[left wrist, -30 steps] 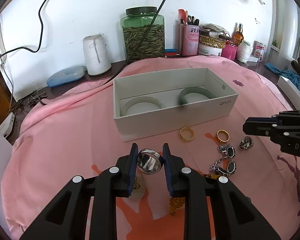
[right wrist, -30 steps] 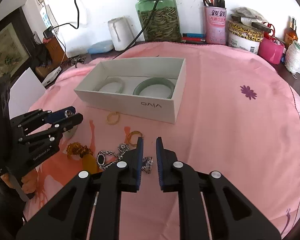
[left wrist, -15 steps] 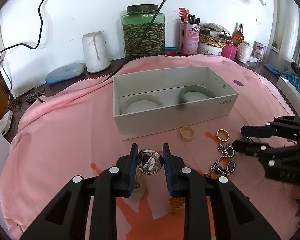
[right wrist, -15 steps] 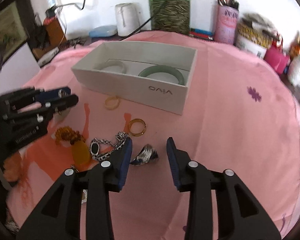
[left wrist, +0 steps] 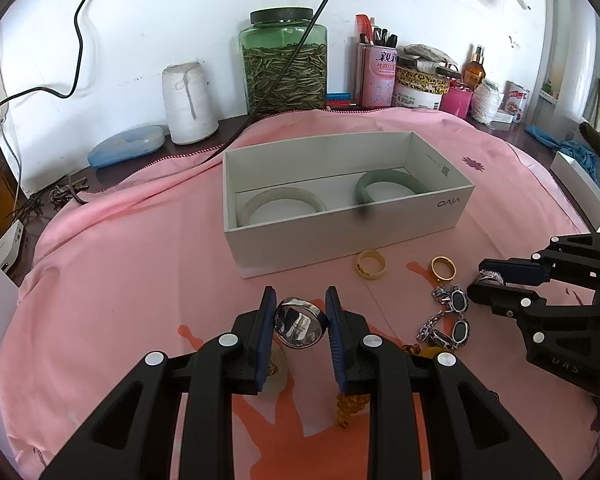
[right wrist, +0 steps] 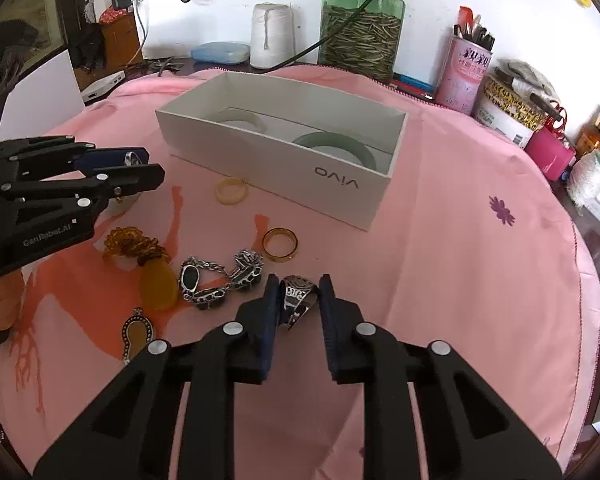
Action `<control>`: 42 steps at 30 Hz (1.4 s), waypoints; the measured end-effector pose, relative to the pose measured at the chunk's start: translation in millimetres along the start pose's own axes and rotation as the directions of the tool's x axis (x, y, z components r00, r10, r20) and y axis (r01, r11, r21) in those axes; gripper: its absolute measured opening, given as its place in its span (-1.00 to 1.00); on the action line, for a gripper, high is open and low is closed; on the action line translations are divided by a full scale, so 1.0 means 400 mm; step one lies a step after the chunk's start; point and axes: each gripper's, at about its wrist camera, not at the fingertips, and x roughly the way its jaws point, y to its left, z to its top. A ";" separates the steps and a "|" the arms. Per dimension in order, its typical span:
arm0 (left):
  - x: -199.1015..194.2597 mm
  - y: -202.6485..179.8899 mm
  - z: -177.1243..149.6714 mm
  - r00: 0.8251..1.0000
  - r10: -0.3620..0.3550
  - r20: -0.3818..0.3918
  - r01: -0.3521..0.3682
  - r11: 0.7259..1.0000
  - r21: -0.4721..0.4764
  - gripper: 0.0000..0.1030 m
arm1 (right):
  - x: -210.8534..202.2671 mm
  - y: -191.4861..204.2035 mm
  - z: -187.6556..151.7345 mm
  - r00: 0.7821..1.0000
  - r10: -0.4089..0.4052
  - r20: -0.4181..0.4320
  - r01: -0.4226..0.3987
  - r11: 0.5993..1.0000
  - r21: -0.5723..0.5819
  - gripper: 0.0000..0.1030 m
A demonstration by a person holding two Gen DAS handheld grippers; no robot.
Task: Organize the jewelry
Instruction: 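Grasp the silver signet ring with the right tool, then carry both rings into the white box and open both tools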
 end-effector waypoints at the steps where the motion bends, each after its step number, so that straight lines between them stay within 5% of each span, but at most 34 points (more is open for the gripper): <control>1: -0.001 -0.001 0.000 1.000 0.002 0.003 -0.002 1.000 0.003 -0.51 | 0.000 0.001 0.001 1.000 -0.004 0.003 0.004 1.000 0.003 -0.62; 24: -0.044 -0.007 0.019 0.993 0.079 0.085 -0.078 0.997 -0.011 -0.51 | -0.081 -0.043 0.042 0.990 0.067 0.127 -0.086 0.985 0.147 -0.62; 34: -0.127 0.054 0.212 0.981 0.066 0.185 -0.034 0.985 -0.170 -0.51 | -0.163 -0.100 0.247 0.957 0.106 0.272 -0.190 0.933 0.305 -0.63; 42: 0.038 0.070 0.189 0.996 0.066 0.060 -0.053 0.978 -0.201 -0.51 | 0.004 -0.113 0.229 0.987 0.076 0.140 -0.121 0.930 0.346 -0.63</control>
